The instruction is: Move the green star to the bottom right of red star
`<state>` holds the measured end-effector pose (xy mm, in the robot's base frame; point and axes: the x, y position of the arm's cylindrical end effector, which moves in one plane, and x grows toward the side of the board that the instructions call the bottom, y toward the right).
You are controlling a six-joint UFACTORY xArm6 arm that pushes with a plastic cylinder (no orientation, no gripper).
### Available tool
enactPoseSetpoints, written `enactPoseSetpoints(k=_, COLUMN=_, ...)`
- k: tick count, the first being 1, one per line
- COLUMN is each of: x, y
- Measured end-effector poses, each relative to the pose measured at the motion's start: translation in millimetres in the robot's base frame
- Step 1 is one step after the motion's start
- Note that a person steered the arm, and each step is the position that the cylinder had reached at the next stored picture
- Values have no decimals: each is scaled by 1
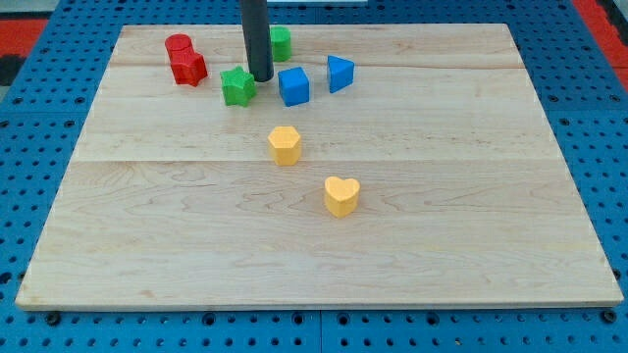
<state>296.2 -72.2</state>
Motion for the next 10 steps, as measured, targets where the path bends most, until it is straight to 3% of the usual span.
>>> enactPoseSetpoints(k=6, x=15, y=-13)
enactPoseSetpoints(k=10, x=-21, y=44)
